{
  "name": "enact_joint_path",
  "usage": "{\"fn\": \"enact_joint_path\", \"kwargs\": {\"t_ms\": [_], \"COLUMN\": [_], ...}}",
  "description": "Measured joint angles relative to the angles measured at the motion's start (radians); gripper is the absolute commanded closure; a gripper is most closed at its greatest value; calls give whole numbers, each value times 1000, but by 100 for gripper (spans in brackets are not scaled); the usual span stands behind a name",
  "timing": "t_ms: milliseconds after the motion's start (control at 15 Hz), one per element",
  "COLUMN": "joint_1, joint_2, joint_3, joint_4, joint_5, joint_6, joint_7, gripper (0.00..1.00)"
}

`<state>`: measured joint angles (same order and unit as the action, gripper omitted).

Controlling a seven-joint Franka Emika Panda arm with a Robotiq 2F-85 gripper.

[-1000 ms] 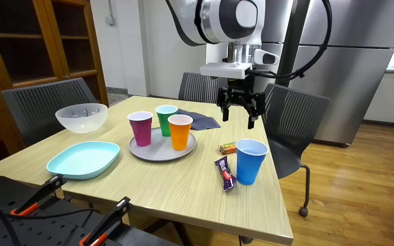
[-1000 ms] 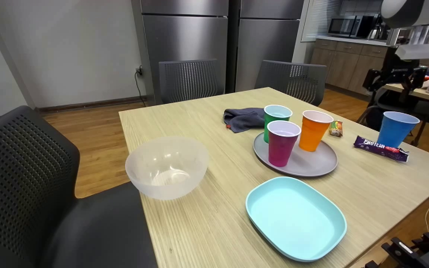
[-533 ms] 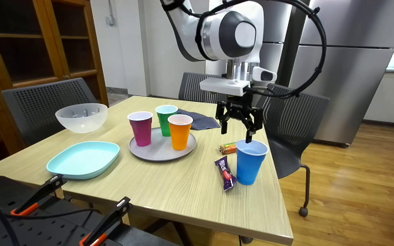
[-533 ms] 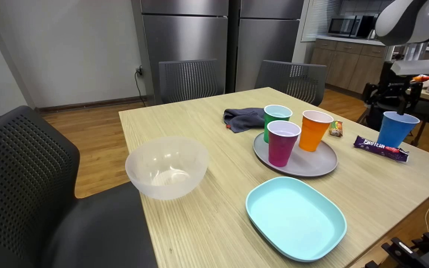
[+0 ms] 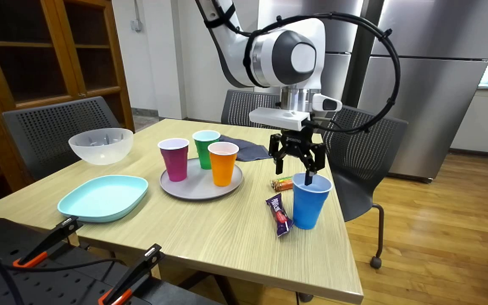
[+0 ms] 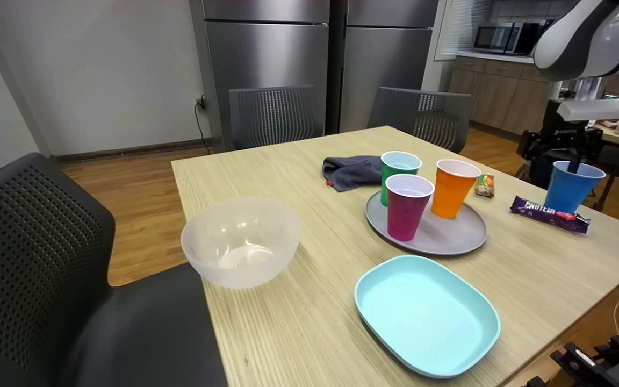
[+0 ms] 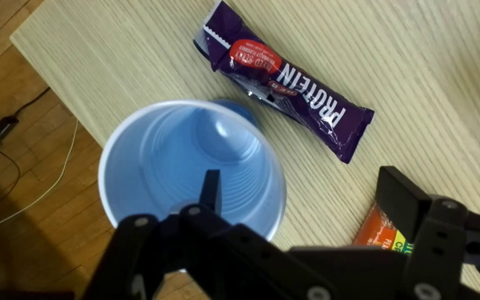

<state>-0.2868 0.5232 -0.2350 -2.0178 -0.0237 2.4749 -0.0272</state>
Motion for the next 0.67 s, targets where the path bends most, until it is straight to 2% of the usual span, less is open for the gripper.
{"fn": "enact_joint_path", "kwargs": {"t_ms": [533,667], "joint_1": [-1,-1], "joint_2": [6,6], "joint_3": [0,0], "joint_4": [8,8], "joint_5": [0,0], "joint_6": [5,7], "joint_7": [0,0], "gripper": [97,100]}}
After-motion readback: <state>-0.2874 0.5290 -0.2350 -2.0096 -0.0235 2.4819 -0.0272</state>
